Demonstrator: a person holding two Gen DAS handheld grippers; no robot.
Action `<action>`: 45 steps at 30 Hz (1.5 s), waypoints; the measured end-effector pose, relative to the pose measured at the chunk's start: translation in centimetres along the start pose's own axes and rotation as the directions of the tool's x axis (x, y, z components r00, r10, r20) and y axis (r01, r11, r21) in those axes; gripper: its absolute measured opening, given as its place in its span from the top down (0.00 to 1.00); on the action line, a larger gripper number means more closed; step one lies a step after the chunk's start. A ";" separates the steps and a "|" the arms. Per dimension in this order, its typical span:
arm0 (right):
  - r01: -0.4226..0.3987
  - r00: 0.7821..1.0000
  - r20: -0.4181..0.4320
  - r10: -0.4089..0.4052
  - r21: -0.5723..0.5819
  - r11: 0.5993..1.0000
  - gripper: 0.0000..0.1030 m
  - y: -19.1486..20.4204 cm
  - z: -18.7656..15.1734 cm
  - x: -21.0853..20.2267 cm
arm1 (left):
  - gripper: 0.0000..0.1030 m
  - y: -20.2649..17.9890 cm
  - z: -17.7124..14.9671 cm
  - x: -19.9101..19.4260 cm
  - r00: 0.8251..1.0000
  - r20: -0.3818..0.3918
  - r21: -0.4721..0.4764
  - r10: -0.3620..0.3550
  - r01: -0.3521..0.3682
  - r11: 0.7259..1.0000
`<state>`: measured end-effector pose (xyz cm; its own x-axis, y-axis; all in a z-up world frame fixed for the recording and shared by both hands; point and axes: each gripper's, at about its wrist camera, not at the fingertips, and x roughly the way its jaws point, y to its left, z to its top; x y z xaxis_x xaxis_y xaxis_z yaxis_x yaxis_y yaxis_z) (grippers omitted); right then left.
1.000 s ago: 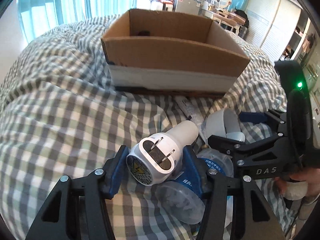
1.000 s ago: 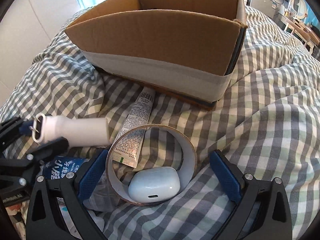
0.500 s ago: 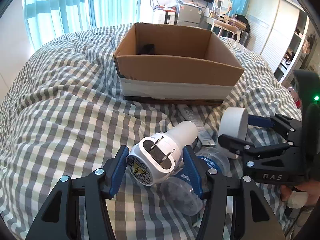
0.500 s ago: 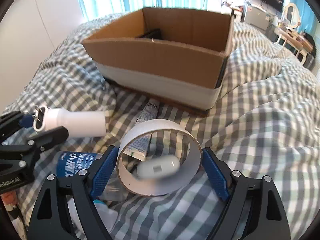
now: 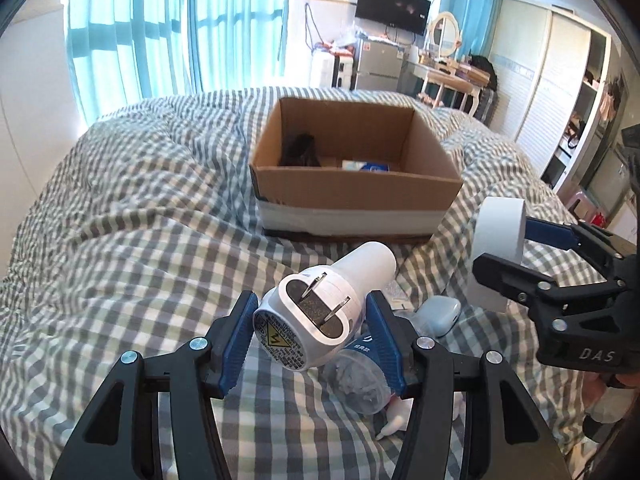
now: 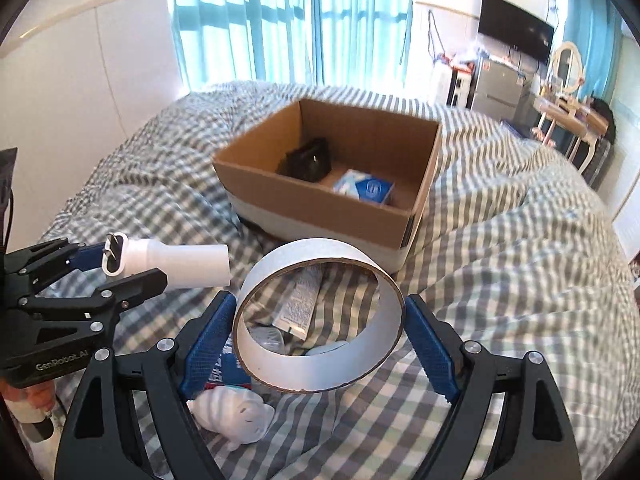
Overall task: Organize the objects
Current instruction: 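Grasp the white plug adapter with the left tool while the right grasps the tape roll, then carry the adapter and tape roll into the box and release both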
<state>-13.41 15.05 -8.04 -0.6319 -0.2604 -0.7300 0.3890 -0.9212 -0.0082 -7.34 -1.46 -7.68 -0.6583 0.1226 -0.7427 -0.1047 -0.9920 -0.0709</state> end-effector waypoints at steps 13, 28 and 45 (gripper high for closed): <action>0.041 0.990 0.140 -0.031 -0.072 0.997 0.18 2.3 2.8 -6.4 | 0.45 0.4 2.8 -5.9 0.989 0.147 0.019 0.015 -0.018 1.000; 0.041 0.969 0.245 -0.019 -0.088 0.995 0.18 1.3 11.1 -7.8 | 0.45 2.8 13.0 -9.0 0.948 0.318 -0.005 0.027 -0.027 1.000; 0.013 0.992 0.123 -0.019 0.049 0.999 0.18 -5.0 17.1 5.9 | 0.45 2.2 16.9 6.2 0.989 0.143 0.018 0.042 -0.046 0.999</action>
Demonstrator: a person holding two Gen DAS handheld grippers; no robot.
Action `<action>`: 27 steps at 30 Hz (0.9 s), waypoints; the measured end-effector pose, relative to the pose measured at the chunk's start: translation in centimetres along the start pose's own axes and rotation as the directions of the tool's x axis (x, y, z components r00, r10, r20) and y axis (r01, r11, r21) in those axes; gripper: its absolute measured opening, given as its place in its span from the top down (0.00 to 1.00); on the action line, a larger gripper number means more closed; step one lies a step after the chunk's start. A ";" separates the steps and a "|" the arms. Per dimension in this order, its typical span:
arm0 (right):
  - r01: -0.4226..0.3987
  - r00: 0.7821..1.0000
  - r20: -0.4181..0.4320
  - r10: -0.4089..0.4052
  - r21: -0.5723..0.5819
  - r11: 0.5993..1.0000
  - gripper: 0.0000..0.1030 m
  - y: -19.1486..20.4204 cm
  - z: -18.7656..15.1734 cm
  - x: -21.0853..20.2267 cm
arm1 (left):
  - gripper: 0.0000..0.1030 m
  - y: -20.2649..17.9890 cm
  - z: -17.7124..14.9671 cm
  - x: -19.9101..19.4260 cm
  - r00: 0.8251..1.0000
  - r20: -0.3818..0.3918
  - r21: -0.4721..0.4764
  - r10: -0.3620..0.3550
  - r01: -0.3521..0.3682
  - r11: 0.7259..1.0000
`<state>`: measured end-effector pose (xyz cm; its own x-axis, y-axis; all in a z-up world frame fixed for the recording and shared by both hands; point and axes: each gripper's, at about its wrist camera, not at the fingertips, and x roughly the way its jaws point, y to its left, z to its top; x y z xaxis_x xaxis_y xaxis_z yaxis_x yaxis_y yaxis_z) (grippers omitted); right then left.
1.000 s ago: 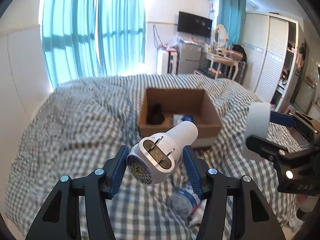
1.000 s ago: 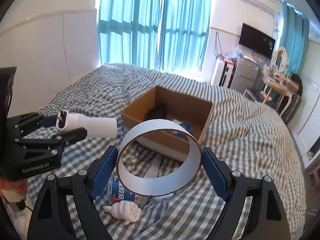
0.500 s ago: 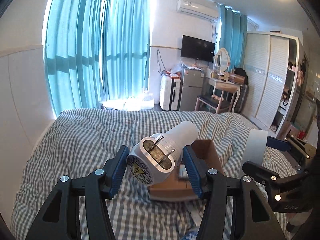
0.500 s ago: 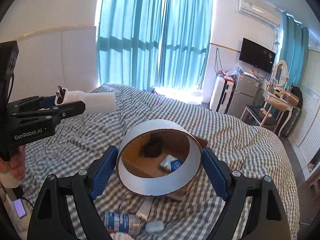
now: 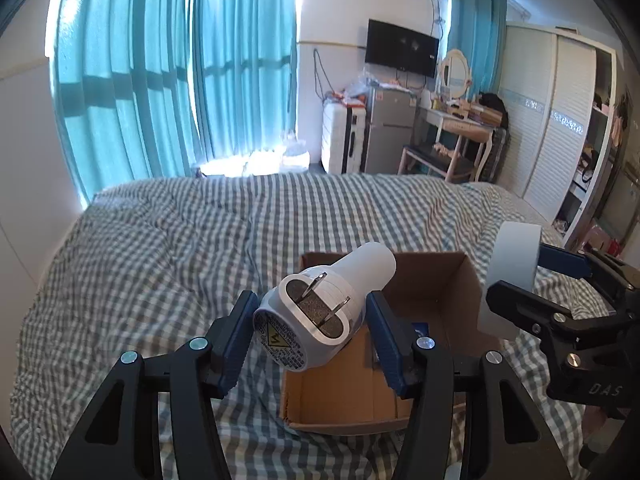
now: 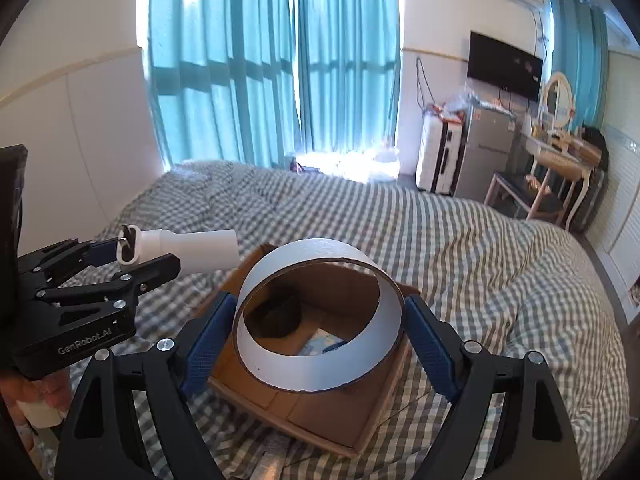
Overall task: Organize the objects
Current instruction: 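Carry the adapter and tape roll into the box and release both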
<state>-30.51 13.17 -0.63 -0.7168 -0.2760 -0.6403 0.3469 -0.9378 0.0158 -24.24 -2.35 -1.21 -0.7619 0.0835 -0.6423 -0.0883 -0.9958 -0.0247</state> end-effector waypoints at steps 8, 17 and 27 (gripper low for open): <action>0.024 0.996 -0.091 -0.021 0.043 0.999 0.18 -2.8 -1.8 6.5 | 0.45 -0.8 -1.9 5.5 0.997 -0.080 0.038 0.008 -0.005 0.999; 0.034 0.992 -0.126 -0.027 0.055 0.998 0.18 -3.7 -3.4 9.3 | 0.45 -2.2 -3.7 8.3 0.989 -0.141 0.061 -0.037 0.046 0.997; 0.030 0.993 -0.119 -0.025 0.037 0.999 0.17 -2.9 -4.1 9.5 | 0.45 -3.5 -4.4 9.5 0.984 -0.176 0.136 -0.004 0.028 0.990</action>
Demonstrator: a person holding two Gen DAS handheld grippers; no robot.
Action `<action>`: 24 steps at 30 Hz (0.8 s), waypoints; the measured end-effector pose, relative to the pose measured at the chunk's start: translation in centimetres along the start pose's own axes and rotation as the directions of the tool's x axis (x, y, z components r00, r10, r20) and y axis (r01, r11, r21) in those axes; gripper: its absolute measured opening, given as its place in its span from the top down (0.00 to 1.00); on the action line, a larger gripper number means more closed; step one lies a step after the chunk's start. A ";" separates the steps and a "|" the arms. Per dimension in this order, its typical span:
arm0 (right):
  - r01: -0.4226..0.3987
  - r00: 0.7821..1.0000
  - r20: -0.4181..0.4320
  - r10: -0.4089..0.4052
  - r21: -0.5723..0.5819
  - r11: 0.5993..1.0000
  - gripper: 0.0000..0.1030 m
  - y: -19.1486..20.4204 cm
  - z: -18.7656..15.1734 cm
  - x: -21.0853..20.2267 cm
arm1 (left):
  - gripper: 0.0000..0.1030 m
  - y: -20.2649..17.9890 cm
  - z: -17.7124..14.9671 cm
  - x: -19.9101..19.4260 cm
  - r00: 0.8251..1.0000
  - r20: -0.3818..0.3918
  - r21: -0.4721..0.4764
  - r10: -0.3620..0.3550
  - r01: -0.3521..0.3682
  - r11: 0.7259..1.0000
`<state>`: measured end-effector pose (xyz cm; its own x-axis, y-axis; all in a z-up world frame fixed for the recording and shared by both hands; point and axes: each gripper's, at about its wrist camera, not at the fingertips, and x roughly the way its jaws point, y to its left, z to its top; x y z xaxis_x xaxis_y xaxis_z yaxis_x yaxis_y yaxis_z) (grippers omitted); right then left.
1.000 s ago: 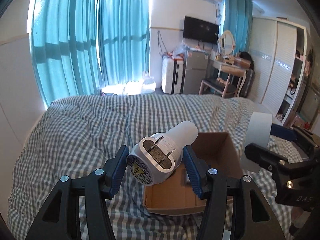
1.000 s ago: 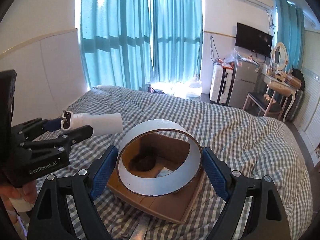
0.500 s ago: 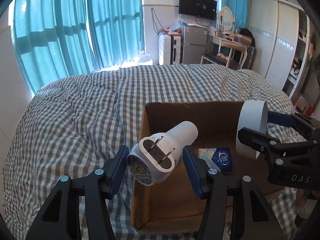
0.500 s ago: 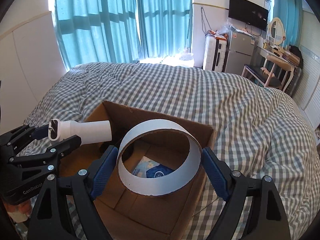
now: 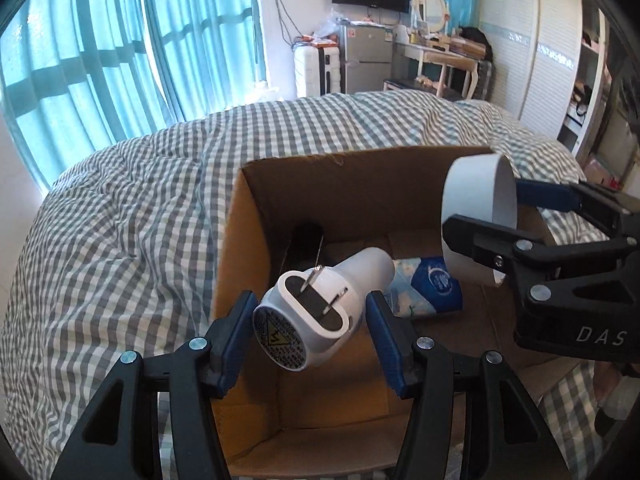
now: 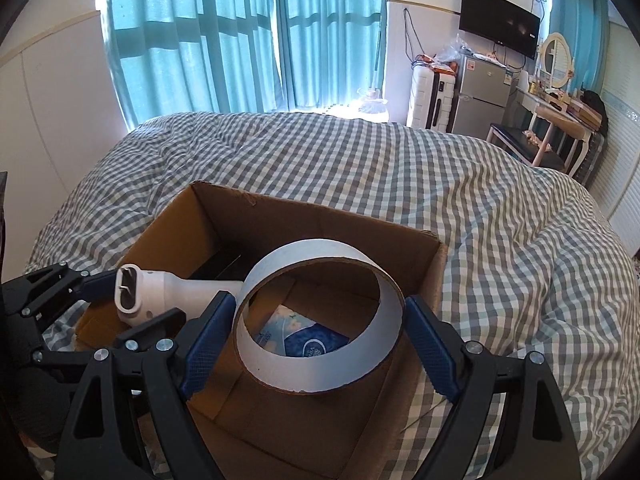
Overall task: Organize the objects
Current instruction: 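Carry the adapter and tape roll into the box and release both, then move both tools back toward the water bottle and plush toy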
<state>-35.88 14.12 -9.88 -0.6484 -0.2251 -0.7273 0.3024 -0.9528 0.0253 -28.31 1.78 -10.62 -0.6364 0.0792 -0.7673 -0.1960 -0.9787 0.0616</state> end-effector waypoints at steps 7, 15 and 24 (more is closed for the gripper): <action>0.010 0.996 0.088 -0.010 0.001 1.000 0.07 0.4 0.0 -2.9 | 0.20 0.1 0.4 -2.1 0.998 0.033 -0.025 -0.050 0.051 0.998; 0.022 0.986 0.167 -0.026 0.025 0.999 0.07 -0.1 0.7 -8.9 | 0.09 -0.1 1.0 -7.6 0.993 0.118 -0.036 -0.022 0.026 0.999; 0.065 0.955 0.290 -0.054 -0.028 0.998 0.07 2.1 0.1 -19.1 | 0.02 -0.9 1.0 -17.3 0.974 0.227 -0.061 -0.012 0.026 0.998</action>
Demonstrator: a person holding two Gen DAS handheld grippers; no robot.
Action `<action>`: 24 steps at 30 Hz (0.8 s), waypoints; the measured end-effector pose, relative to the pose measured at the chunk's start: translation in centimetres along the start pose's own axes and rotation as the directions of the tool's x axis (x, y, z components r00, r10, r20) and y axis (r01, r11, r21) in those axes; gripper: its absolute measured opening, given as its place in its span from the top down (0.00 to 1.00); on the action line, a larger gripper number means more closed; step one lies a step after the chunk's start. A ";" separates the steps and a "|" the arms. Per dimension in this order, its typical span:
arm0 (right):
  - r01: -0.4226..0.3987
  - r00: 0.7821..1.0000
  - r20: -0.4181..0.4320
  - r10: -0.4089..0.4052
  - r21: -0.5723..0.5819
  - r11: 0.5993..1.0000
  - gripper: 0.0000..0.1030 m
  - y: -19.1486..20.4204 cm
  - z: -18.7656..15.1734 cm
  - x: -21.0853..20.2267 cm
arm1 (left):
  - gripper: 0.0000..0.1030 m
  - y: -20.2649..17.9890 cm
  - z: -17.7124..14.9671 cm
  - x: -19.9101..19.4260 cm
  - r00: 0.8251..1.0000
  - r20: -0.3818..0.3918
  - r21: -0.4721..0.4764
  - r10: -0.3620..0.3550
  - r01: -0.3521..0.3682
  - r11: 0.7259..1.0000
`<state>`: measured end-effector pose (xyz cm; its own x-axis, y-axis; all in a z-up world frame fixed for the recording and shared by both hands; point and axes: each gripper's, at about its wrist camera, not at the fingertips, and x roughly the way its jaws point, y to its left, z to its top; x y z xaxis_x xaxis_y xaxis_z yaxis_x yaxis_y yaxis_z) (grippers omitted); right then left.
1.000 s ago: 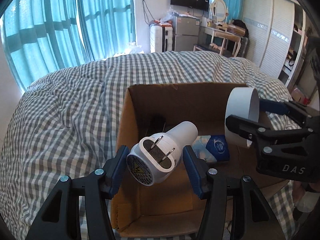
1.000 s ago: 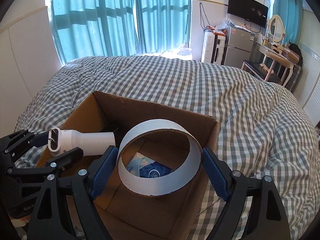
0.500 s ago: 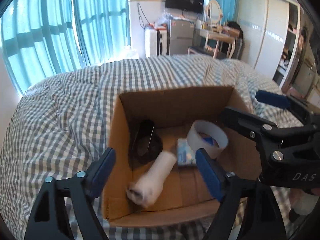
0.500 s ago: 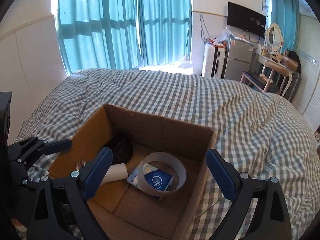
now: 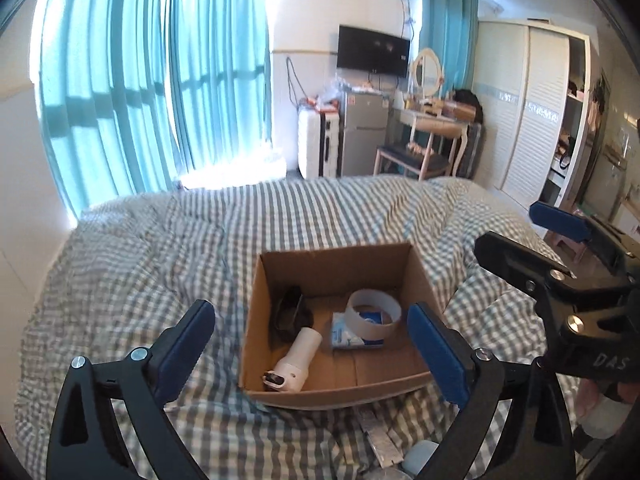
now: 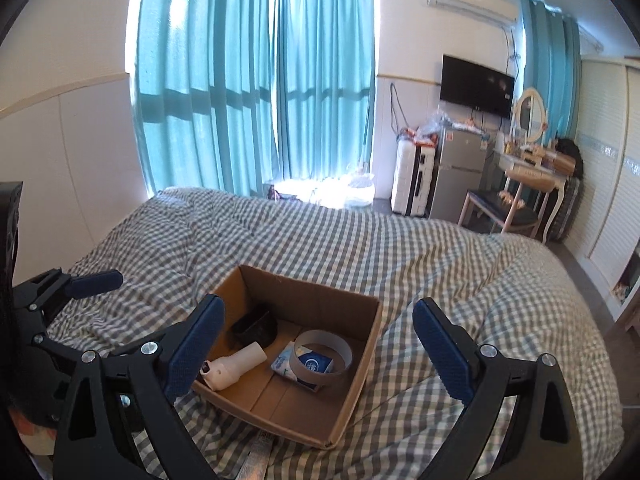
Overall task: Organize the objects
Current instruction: 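Move both tools back toward the water bottle and plush toy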
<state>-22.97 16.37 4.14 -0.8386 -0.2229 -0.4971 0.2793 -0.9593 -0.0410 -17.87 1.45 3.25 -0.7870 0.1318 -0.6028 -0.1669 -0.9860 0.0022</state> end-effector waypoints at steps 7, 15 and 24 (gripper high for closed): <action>0.003 0.998 0.065 -0.002 -0.019 1.000 0.07 1.3 0.3 -8.1 | 0.00 -0.8 -0.5 -6.9 0.996 0.061 0.051 0.071 -0.074 0.996; -0.022 1.000 0.016 0.023 -0.067 0.997 0.07 3.5 -5.1 -12.1 | 0.00 0.4 -6.9 -9.7 0.990 0.000 0.026 0.141 -0.141 0.990; -0.109 0.976 -0.190 0.102 -0.027 0.994 0.07 6.2 -16.4 -7.4 | 0.00 1.5 -17.4 -8.2 0.970 -0.094 -0.051 0.226 -0.231 0.972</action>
<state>-7.36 14.95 -6.64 -0.7013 -0.2824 -0.6545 0.3817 -0.9242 -0.0103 -1.38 -2.91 -5.69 -0.7450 -0.1044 -0.6588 0.0501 -0.9936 0.1008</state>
